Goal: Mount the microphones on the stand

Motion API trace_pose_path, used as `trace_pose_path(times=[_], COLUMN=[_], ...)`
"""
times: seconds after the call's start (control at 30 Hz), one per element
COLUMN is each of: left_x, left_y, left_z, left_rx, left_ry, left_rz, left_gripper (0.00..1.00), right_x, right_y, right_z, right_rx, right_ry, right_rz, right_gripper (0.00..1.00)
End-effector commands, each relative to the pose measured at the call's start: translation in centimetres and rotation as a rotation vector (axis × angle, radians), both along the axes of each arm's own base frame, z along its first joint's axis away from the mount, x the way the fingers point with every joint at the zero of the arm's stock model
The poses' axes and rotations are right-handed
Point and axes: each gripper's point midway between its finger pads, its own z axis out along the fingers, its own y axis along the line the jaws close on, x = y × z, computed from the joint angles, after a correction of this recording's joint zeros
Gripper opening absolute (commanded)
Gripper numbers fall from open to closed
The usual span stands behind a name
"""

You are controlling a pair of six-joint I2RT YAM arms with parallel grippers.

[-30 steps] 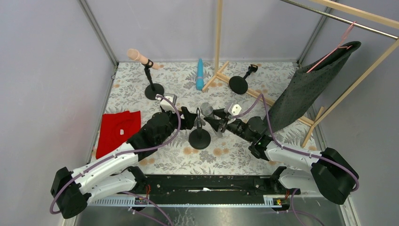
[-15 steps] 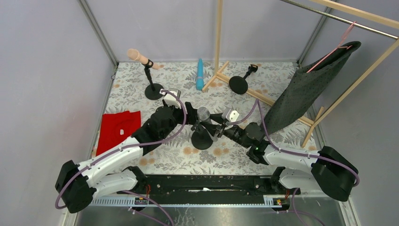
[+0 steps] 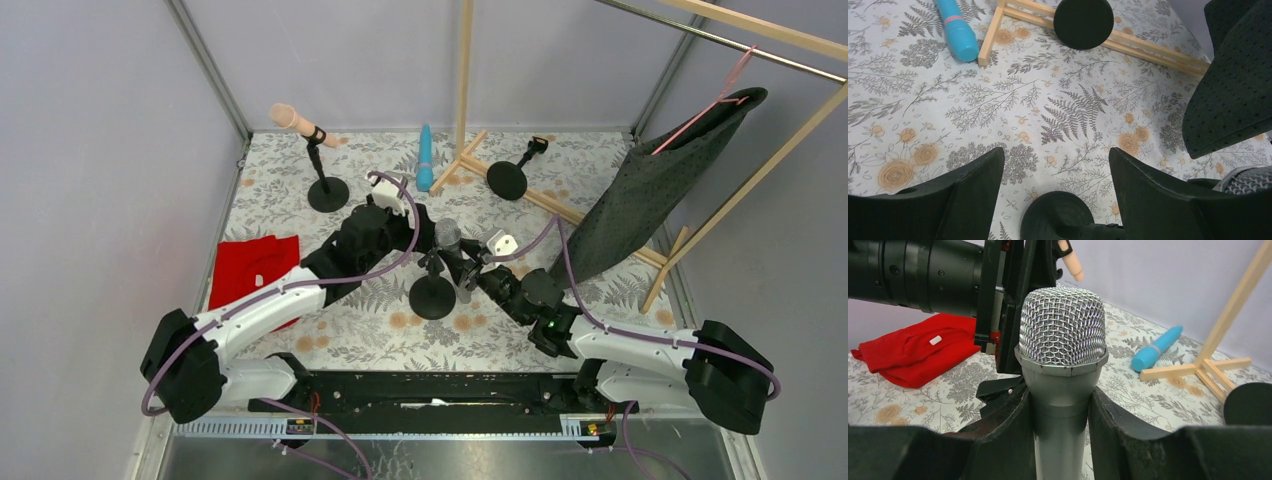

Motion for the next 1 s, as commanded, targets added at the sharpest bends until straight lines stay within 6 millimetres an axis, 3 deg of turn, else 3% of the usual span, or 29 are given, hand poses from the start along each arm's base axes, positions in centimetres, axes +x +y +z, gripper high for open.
trace_pose_path(times=[0.0, 0.23, 0.43, 0.53, 0.7, 0.97], left_x=[-0.3, -0.4, 0.2, 1.3, 2.6, 1.9], left_y=[-4.0, -6.1, -6.0, -4.4, -0.2, 5.4], left_z=[4.3, 4.0, 3.9, 4.3, 5.1, 5.9], left_rx=[-0.114, -0.102, -0.083, -0.060, -0.060, -0.067], left_ry=[-0.076, -0.063, -0.076, -0.094, -0.118, -0.147], left_rz=[-0.159, -0.253, -0.236, -0.137, 0.051, 0.246], left_gripper=[0.81, 0.82, 0.90, 0.98, 0.99, 0.99], right_x=[-0.7, -1.7, -2.0, -1.8, -1.6, -2.0], right_y=[0.4, -0.2, -0.8, -1.1, -2.6, -4.0], right_z=[-0.4, -0.3, 0.0, 0.5, 3.0, 4.0], right_rx=[-0.010, 0.000, 0.025, 0.016, 0.007, -0.072], right_ry=[0.069, 0.094, 0.130, 0.109, 0.049, -0.010], right_rz=[-0.027, -0.128, -0.171, -0.190, -0.232, -0.231], right_gripper=[0.00, 0.00, 0.00, 0.00, 0.00, 0.00])
